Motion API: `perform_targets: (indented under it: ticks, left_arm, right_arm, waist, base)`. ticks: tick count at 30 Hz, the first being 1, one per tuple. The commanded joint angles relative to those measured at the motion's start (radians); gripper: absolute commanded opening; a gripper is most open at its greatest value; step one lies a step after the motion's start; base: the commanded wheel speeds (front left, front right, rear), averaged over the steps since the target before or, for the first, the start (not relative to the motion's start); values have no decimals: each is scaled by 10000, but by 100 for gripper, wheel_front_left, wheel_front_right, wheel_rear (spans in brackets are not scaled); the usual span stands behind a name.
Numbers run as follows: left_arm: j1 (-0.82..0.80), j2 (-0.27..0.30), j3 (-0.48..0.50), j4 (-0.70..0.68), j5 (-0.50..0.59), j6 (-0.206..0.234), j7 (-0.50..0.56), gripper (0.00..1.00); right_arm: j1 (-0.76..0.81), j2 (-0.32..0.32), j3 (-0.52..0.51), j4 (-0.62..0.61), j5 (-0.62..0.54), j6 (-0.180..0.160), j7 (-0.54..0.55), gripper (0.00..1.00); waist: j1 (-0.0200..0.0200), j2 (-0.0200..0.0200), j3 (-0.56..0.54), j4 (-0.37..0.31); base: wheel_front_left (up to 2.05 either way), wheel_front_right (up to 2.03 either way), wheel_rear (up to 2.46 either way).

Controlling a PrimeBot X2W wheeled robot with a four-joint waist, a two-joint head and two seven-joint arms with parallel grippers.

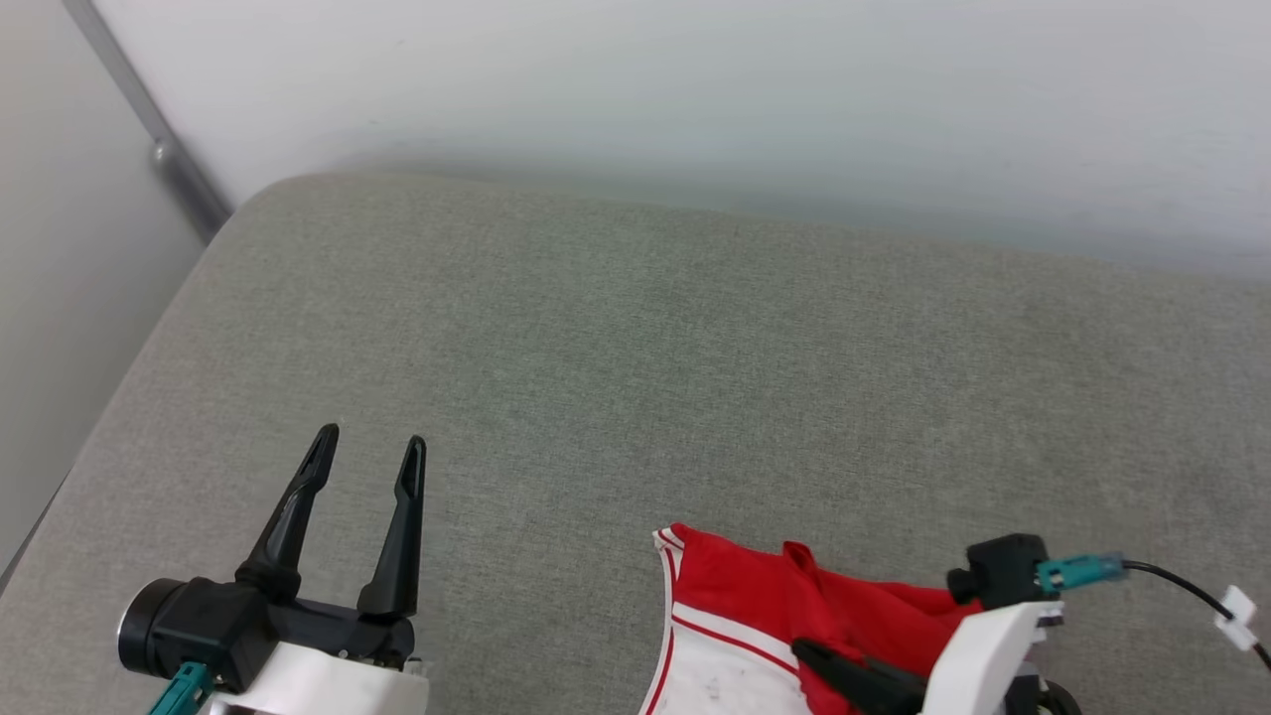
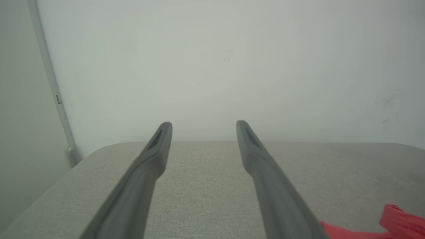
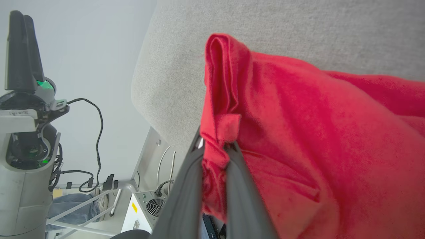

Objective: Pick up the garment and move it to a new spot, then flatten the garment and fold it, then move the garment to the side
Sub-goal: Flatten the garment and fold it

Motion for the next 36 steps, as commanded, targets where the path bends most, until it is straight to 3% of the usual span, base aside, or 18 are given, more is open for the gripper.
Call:
perform_targets:
  ticks: [1, 10, 11, 12, 20, 25, 30, 36]
  left_arm:
    - [-83, 49, -2, -18, -27, 9, -21, 100]
    - [-137, 53, -2, 43, -45, 9, -21, 100]
    - [-162, 49, -26, 56, -46, 9, -21, 100]
    - [-200, 55, -61, 38, -49, 8, -21, 100]
    - [-222, 29, -78, 93, -98, 8, -21, 100]
    - [-158, 42, -59, 172, -100, 8, -21, 100]
    - [-248, 12, -45, 139, -107, 8, -21, 100]
    - [-309, -53, -67, 166, -99, 8, -19, 100]
  right_arm:
    - [-209, 21, 162, 133, 51, -1, -122, 0]
    - [-900, 20, 1313, 1377, 112, -1, -745, 0]
    - [-997, 22, 1463, 1487, 138, -1, -815, 27]
    - [-1026, 25, 1516, 1610, 218, -1, -866, 100]
    - [-1568, 13, 1587, 1606, 10, -1, -1173, 100]
    - [-2350, -8, 611, 1183, -1552, -1, -1650, 100]
    - [-3124, -1394, -65, 716, -3731, -2, -2854, 100]
    - [-2926, -2590, -1201, 483, -4519, -2, -4725, 100]
  waist:
    - [0, 0, 21, 69]
    - [0, 0, 182, 307]
    - [0, 0, 201, 331]
    - [0, 0, 217, 348]
    - [0, 0, 196, 247]
    - [0, 0, 66, -26]
    - [0, 0, 116, -330]
    - [0, 0, 230, -557]
  base:
    - [0, 0, 0]
    - [0, 0, 0]
    - [0, 0, 0]
    - [0, 0, 0]
    - [0, 0, 0]
    - [0, 0, 0]
    - [0, 0, 0]
    - [0, 0, 0]
